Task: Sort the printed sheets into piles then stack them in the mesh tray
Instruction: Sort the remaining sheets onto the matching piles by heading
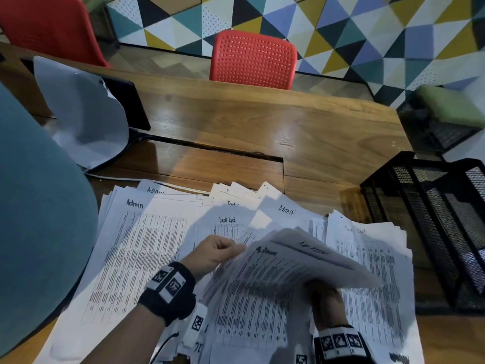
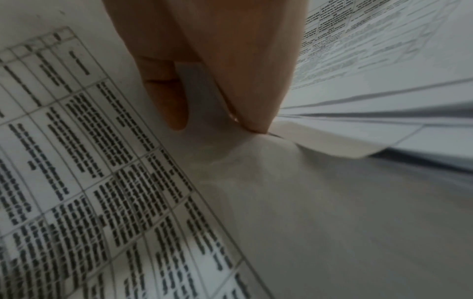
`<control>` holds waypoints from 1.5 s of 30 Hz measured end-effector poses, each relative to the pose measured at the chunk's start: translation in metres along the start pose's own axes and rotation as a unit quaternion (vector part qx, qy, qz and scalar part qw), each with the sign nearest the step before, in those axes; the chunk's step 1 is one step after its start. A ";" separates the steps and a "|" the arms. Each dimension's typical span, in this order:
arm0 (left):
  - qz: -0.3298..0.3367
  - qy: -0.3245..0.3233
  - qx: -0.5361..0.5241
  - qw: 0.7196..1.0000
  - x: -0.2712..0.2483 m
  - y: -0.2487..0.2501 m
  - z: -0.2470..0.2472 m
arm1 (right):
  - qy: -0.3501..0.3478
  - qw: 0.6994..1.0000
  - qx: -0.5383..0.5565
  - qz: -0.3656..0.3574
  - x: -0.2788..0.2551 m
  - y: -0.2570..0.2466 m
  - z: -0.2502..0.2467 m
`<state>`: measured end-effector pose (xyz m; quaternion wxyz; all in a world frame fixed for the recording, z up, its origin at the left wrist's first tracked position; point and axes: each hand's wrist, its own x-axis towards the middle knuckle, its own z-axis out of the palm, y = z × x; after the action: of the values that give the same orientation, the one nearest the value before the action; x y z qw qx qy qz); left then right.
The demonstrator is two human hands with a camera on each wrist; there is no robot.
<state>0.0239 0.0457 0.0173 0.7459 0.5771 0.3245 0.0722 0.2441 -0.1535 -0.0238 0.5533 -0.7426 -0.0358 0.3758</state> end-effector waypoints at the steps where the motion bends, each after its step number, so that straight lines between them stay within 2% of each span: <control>1: -0.013 0.003 0.004 1.000 -0.003 0.005 0.001 | 0.001 1.000 0.002 -0.017 0.000 -0.001 0.001; 3: -0.052 -0.007 -0.035 0.998 -0.009 0.007 -0.001 | -0.005 1.000 0.013 -0.016 0.001 -0.007 0.004; 6: -0.072 -0.013 -0.065 0.995 -0.021 0.010 -0.002 | -0.015 0.999 0.030 0.003 0.006 -0.009 0.003; 8: -0.086 0.005 0.000 0.996 -0.029 0.008 -0.001 | -0.013 0.999 0.035 0.025 0.010 -0.005 -0.001; 10: -0.107 0.023 0.075 0.991 -0.034 0.002 0.006 | -0.015 0.995 0.059 0.083 0.009 -0.004 -0.002; 13: -0.132 0.070 0.137 0.979 -0.038 -0.011 0.018 | -0.032 0.985 0.098 0.135 0.007 -0.003 0.008; 17: -0.082 0.172 0.186 0.964 -0.036 -0.013 0.030 | -0.029 0.982 0.107 0.153 0.002 -0.004 0.027; 19: -0.035 0.197 0.142 0.969 -0.040 -0.003 0.023 | -0.049 0.980 0.127 0.144 -0.002 -0.014 0.032; 22: 0.009 0.252 0.053 0.966 -0.055 0.011 -0.020 | -0.085 0.987 0.093 0.104 -0.009 -0.031 0.035; 25: 0.025 0.377 0.028 0.926 -0.073 0.018 -0.075 | -0.073 0.995 -0.069 0.029 -0.008 -0.028 0.034; 27: -0.041 0.463 0.136 0.875 -0.082 0.011 -0.103 | -0.082 0.976 -0.202 -0.014 -0.007 -0.020 0.039; 28: -0.082 0.486 0.208 0.845 -0.089 0.007 -0.109 | -0.077 0.963 -0.258 -0.032 -0.007 -0.016 0.044; 30: -0.154 0.494 0.327 0.791 -0.099 -0.004 -0.107 | -0.043 0.939 -0.337 -0.053 -0.010 -0.014 0.056; 32: -0.211 0.483 0.389 0.755 -0.106 -0.018 -0.095 | -0.024 0.918 -0.390 -0.066 -0.016 -0.016 0.069; 33: -0.232 0.474 0.406 0.746 -0.109 -0.025 -0.089 | -0.024 0.909 -0.412 -0.064 -0.018 -0.017 0.074; 35: -0.247 0.453 0.419 0.747 -0.110 -0.035 -0.082 | -0.031 0.900 -0.433 -0.048 -0.017 -0.016 0.082; 38: -0.209 0.481 0.435 0.732 -0.104 -0.047 -0.074 | -0.039 0.900 -0.433 -0.036 -0.015 -0.015 0.083; 40: -0.129 0.505 0.452 0.724 -0.097 -0.043 -0.064 | -0.034 0.905 -0.422 -0.046 -0.014 -0.016 0.078; 42: -0.044 0.499 0.473 0.725 -0.088 -0.033 -0.052 | -0.011 0.911 -0.405 -0.069 -0.013 -0.017 0.067; 43: -0.011 0.490 0.469 0.735 -0.083 -0.026 -0.044 | 0.001 0.920 -0.385 -0.074 -0.012 -0.017 0.060; 45: 0.031 0.460 0.411 0.787 -0.070 -0.011 -0.026 | 0.006 0.940 -0.327 -0.092 -0.013 -0.017 0.046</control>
<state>-0.0487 0.0295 0.0324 0.1981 0.7371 0.6101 0.2127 0.2139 -0.1165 -0.0071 0.3122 -0.8784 -0.2213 0.2863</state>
